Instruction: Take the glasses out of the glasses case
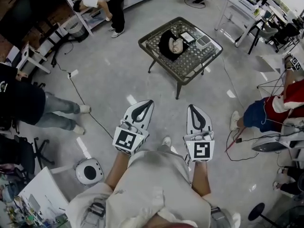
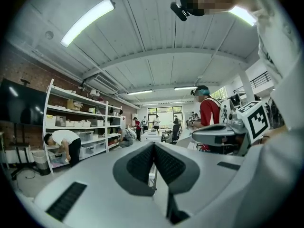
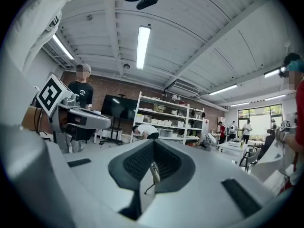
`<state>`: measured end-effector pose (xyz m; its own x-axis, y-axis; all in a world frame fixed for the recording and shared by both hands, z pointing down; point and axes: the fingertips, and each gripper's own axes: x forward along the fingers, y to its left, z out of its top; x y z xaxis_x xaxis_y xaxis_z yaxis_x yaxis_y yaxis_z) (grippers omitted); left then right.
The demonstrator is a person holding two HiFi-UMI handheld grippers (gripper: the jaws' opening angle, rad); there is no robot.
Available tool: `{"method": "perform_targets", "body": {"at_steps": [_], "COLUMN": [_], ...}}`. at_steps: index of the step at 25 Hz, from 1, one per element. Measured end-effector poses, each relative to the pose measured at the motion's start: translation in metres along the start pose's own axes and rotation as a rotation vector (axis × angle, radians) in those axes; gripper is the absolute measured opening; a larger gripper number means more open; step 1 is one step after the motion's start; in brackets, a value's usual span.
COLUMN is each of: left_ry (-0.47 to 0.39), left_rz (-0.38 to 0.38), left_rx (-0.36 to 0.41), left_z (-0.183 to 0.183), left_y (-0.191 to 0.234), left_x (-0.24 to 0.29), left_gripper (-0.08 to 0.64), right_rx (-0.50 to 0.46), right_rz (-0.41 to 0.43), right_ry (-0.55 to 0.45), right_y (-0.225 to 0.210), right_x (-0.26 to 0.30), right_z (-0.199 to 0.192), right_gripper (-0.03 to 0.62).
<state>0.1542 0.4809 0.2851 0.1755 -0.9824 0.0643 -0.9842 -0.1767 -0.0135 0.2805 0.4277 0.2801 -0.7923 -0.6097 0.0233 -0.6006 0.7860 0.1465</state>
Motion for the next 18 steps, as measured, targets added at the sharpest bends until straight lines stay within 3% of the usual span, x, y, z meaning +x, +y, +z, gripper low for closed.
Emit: {"method": "perform_targets", "body": {"at_steps": [9, 18], "left_ry": [0.029, 0.032], "left_rz": [0.073, 0.059], "left_rx": [-0.019, -0.015], "left_z": [-0.003, -0.014], "left_y": [0.014, 0.061], "left_x": [0.057, 0.105], "left_gripper": [0.012, 0.012], "right_rx": [0.026, 0.039], "right_rz": [0.105, 0.081], "right_ry": [-0.007, 0.027], "right_y": [-0.036, -0.056], "right_x": [0.055, 0.116], "right_z": [-0.010, -0.029], "right_gripper": [0.006, 0.006]}}
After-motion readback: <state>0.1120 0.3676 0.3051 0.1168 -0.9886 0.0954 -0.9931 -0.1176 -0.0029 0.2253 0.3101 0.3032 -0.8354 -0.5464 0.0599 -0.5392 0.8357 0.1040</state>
